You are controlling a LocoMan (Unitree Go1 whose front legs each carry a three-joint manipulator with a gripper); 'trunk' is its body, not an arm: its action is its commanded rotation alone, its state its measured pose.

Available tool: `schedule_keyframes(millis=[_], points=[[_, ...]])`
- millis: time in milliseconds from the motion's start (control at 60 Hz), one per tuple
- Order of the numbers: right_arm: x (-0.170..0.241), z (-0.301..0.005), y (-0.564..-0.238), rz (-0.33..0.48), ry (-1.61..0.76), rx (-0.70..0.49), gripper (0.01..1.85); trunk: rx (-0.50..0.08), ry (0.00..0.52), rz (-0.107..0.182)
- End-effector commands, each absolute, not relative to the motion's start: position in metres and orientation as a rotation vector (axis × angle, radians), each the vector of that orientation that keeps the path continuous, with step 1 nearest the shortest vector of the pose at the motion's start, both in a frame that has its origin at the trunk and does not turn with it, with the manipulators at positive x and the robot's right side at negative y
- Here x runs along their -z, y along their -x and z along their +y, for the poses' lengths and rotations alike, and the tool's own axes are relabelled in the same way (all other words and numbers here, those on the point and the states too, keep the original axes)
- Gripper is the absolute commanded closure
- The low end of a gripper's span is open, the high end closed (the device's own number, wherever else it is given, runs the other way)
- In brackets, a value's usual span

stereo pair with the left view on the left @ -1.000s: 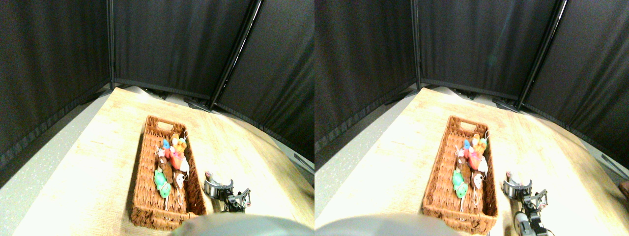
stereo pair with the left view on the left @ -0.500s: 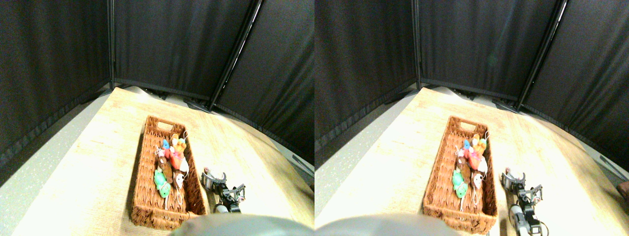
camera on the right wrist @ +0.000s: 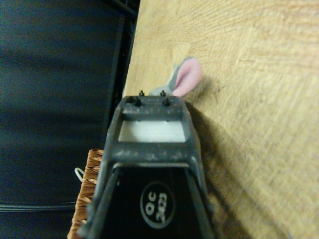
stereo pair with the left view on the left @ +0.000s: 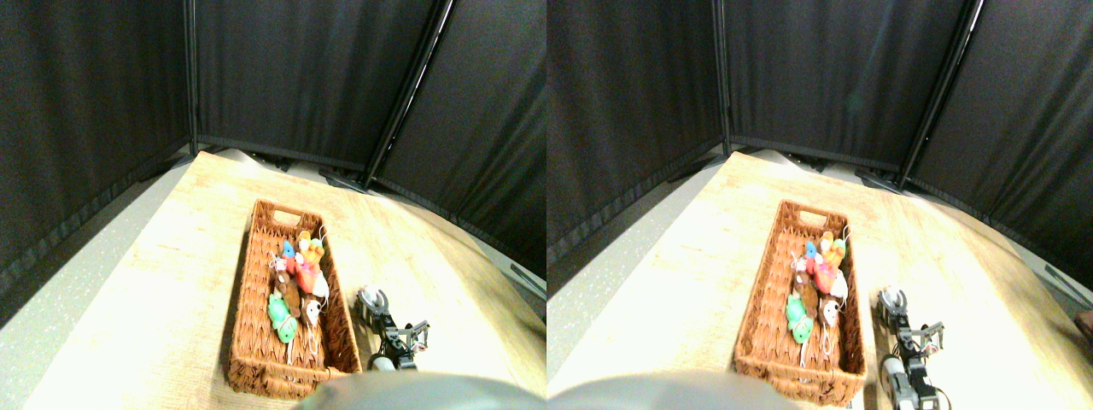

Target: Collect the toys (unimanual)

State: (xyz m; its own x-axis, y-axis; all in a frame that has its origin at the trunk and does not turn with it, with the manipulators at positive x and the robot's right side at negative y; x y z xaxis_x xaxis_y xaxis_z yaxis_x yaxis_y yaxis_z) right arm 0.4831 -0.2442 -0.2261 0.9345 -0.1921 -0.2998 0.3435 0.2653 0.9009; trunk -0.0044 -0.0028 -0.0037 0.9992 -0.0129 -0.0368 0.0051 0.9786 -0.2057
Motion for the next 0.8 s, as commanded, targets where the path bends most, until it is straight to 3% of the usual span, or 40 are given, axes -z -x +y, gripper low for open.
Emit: schedule_keyframes(millis=[17,400,600,800], points=[[0.207,-0.239,-0.483,0.072,-1.244,0.318,1.76,0.004,0.215,0.047],[0.162,-0.224,-0.489,0.055,-1.131,0.114,1.78,0.008,0.223,0.022],[0.13,-0.211,-0.498,0.102,-1.0,0.019,1.77,0.0,0.245,0.003],[0.112,-0.195,-0.504,0.141,-1.046,-0.035,1.76,-0.021,0.275,-0.015]])
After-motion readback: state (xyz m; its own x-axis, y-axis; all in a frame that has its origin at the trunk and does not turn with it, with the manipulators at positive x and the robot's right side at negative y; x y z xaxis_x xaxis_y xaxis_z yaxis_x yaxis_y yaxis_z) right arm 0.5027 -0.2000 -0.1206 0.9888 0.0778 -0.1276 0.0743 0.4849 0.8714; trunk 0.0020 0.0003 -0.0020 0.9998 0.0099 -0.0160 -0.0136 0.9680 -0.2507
